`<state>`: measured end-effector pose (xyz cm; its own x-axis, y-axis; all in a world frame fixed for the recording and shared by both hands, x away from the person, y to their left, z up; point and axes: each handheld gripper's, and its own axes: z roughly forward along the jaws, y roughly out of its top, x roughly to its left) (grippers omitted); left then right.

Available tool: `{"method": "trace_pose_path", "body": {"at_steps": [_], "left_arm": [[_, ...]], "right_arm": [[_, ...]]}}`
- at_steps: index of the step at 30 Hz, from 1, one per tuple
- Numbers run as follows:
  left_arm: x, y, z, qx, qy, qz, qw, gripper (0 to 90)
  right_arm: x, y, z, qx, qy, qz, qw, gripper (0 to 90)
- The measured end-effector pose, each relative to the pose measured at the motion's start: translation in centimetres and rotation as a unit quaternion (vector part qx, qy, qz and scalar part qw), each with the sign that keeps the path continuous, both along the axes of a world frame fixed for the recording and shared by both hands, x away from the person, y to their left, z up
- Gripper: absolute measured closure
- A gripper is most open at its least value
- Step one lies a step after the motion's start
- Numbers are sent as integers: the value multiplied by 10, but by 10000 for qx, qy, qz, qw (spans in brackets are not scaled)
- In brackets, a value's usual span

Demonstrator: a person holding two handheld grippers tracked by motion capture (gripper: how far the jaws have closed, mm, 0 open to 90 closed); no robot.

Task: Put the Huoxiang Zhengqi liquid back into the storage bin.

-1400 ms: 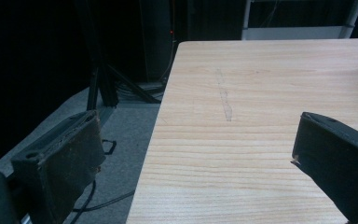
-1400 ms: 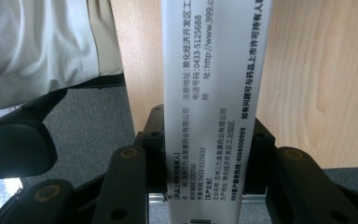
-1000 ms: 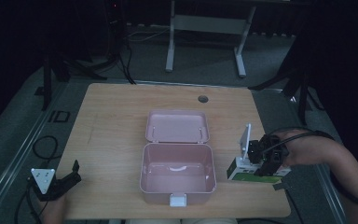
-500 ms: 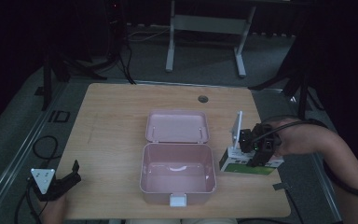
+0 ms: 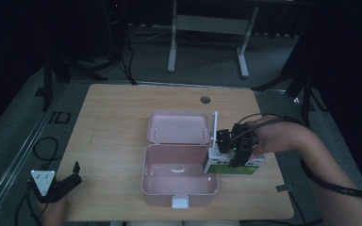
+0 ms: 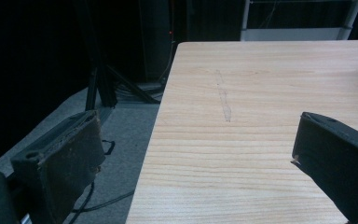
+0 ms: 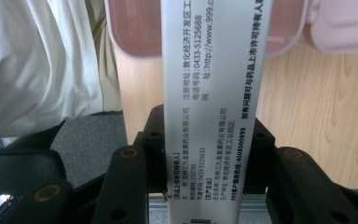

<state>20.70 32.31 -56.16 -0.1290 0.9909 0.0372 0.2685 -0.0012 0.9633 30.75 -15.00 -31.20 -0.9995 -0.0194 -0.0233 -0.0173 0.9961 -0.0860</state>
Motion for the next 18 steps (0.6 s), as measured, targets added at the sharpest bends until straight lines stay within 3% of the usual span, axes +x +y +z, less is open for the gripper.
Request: {"method": "trace_pose_path", "body": {"at_steps": [10, 18], "left_arm": [[0, 0, 0, -5, -7, -12, 10000, 22], [0, 0, 0, -7, -4, -19, 10000, 22]], "right_arm": [[-2, 35, -10, -78, 101, 173, 9998, 618], [-3, 60, -8, -34, 60, 290, 9996, 618]]}}
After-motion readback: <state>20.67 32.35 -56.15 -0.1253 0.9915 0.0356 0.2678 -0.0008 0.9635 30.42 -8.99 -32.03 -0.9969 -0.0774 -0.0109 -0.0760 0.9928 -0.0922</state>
